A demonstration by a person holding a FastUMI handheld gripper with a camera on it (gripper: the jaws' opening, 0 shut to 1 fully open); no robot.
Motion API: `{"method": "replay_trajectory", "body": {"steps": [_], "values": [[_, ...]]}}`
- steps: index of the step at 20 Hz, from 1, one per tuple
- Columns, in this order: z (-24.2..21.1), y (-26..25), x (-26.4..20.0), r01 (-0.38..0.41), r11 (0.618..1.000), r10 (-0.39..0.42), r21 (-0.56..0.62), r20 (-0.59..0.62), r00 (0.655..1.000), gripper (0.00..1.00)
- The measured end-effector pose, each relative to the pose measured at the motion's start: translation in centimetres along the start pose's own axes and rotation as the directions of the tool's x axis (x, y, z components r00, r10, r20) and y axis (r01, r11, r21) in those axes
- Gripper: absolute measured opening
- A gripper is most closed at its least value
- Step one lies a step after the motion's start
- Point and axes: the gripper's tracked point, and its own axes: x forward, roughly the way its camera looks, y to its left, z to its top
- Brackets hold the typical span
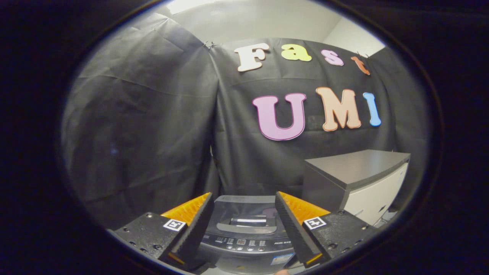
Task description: Put the clothes into the washing machine and then close the washing machine lid.
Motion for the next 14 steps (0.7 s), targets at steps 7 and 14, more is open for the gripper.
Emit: {"method": "replay_trajectory", "body": {"steps": [7,14], "values": [[-0.1,-5.6,-4.1,0.142,0.981,-0.138,0.131,-0.040,0.990,0.96],[3.0,-10.5,-6.2,0.130,0.987,-0.137,0.096,0.072,0.988,0.97]]}}
